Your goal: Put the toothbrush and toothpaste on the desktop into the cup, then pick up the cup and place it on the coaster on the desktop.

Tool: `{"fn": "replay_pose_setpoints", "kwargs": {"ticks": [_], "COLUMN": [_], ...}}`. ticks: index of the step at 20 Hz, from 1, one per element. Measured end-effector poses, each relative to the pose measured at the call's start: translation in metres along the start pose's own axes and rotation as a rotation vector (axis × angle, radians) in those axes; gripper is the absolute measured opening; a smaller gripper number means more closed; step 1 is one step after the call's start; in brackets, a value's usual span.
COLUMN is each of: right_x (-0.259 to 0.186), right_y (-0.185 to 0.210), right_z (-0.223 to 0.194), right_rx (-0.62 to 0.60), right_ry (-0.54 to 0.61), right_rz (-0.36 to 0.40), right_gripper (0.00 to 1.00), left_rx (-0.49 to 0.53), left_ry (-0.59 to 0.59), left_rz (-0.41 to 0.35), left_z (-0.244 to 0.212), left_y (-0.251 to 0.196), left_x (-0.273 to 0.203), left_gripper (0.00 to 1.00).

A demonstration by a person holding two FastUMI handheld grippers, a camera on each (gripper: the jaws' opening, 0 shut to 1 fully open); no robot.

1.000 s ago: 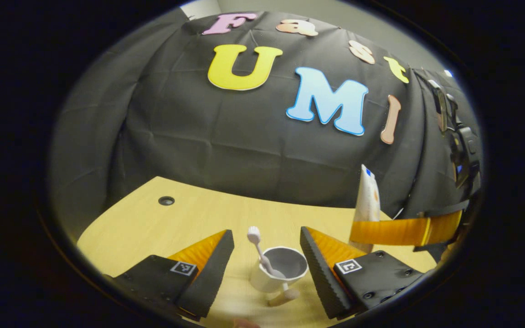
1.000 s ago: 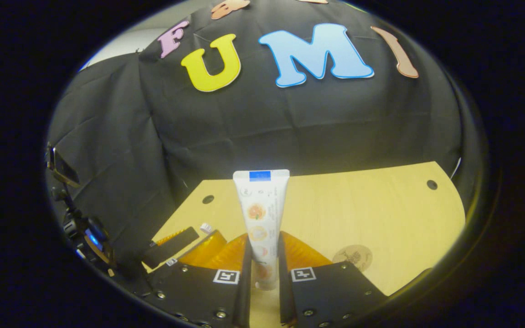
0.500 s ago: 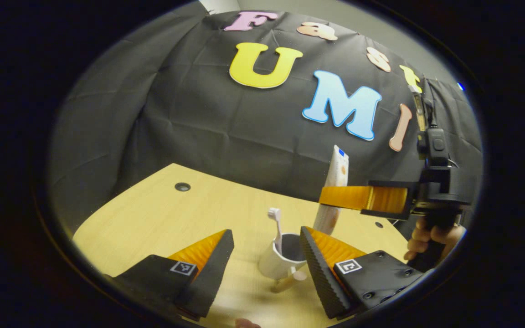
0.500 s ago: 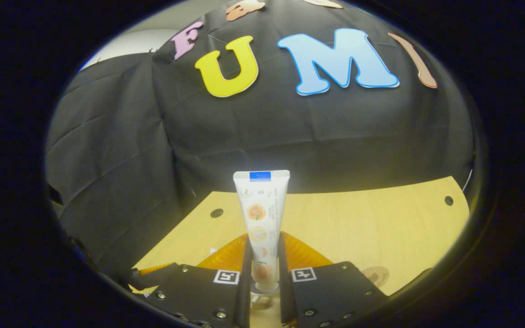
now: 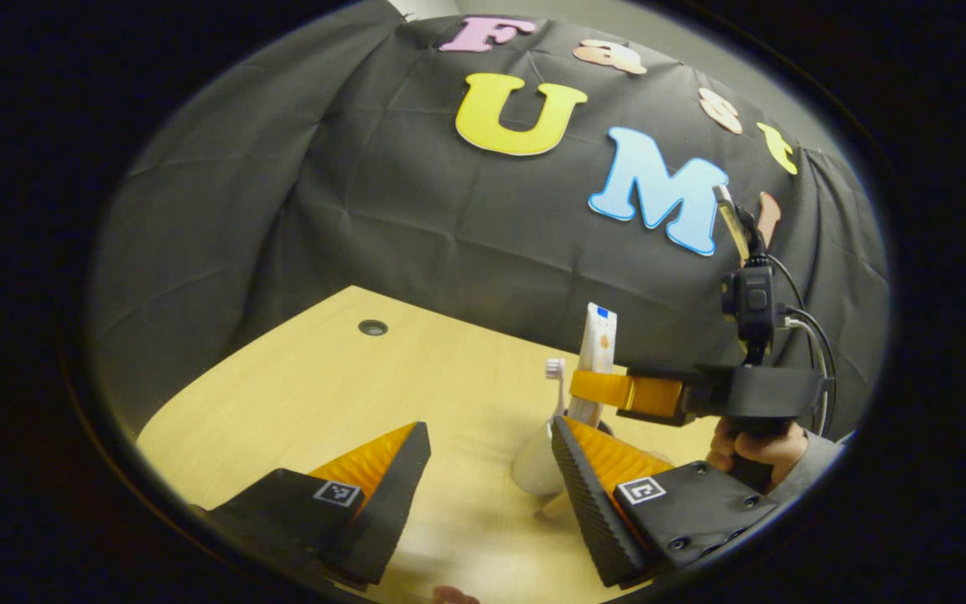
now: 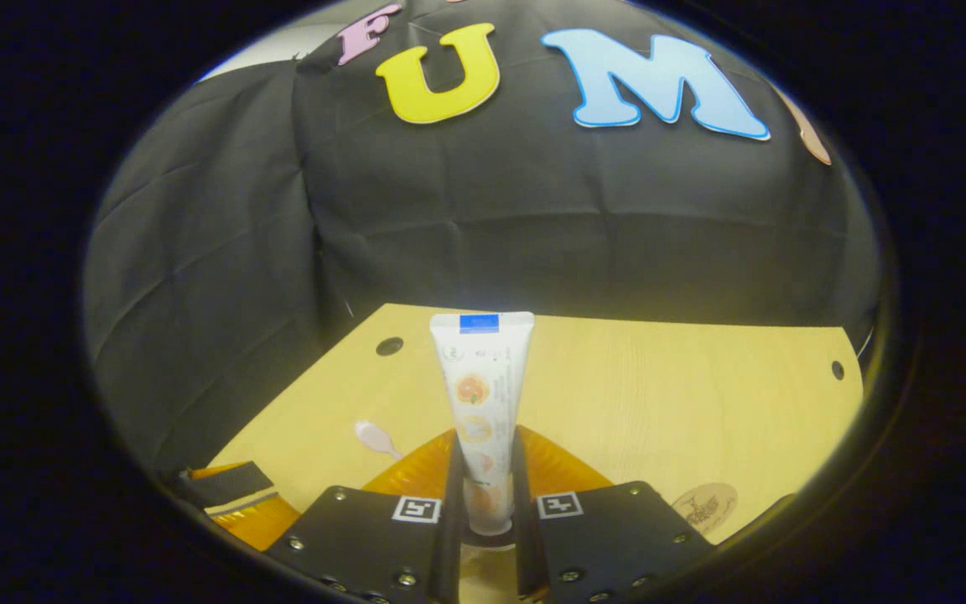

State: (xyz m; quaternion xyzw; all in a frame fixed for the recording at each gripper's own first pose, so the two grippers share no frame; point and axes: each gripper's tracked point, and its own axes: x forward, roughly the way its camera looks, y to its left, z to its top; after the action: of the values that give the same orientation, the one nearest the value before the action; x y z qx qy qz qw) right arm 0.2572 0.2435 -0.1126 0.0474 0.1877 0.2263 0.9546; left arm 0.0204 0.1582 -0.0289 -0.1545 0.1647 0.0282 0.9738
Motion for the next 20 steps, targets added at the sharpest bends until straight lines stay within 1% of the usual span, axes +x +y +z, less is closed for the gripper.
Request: {"fn": "replay_pose_setpoints", "kwargs": {"ticks": [1,2,3,4,5,9,12,13,14,15,16,17,20], "right_x": [0.002,0.002,0.002,0.001,0.001,-0.007,-0.016,-0.021,-0.022,-0.025,-0.027,-0.03,-0.046], "right_y": [-0.001,-0.002,-0.004,-0.004,-0.006,-0.01,-0.012,-0.012,-0.013,-0.014,-0.014,-0.015,-0.009], "right_z": [-0.004,-0.007,-0.009,-0.011,-0.012,-0.015,-0.016,-0.014,-0.013,-0.01,-0.006,-0.001,0.016], "right_rx": [-0.004,-0.005,-0.001,0.008,0.017,0.06,0.071,0.073,0.073,0.069,0.061,0.055,0.068], "right_ry": [0.01,0.017,0.026,0.033,0.038,0.072,0.073,0.071,0.068,0.055,0.042,0.026,-0.029], "right_rz": [-0.004,-0.01,-0.016,-0.014,-0.015,-0.008,0.0,0.003,-0.001,0.001,-0.003,-0.002,0.035], "right_gripper": [0.28,0.22,0.29,0.3,0.3,0.37,0.53,0.57,0.66,0.68,0.83,0.86,0.86], "left_rx": [-0.005,-0.008,-0.008,-0.006,-0.004,-0.01,-0.01,-0.009,-0.007,-0.004,-0.001,0.001,0.006], "left_ry": [0.0,0.0,0.001,0.003,0.006,0.022,0.03,0.033,0.037,0.041,0.045,0.051,0.066], "left_rz": [0.004,0.005,0.004,0.003,0.002,-0.009,-0.016,-0.016,-0.016,-0.017,-0.018,-0.018,-0.024], "left_z": [0.0,-0.001,-0.002,-0.003,-0.005,-0.011,-0.015,-0.017,-0.019,-0.022,-0.024,-0.027,-0.034], "left_y": [0.001,0.0,0.0,0.0,0.001,-0.008,-0.016,-0.019,-0.02,-0.022,-0.024,-0.026,-0.036], "left_x": [0.0,0.001,0.0,0.001,0.001,0.007,0.01,0.011,0.012,0.012,0.012,0.012,0.014], "left_gripper": [0.95,0.95,1.0,0.95,0.95,0.95,0.95,0.95,0.95,0.95,0.95,0.95,0.95]}}
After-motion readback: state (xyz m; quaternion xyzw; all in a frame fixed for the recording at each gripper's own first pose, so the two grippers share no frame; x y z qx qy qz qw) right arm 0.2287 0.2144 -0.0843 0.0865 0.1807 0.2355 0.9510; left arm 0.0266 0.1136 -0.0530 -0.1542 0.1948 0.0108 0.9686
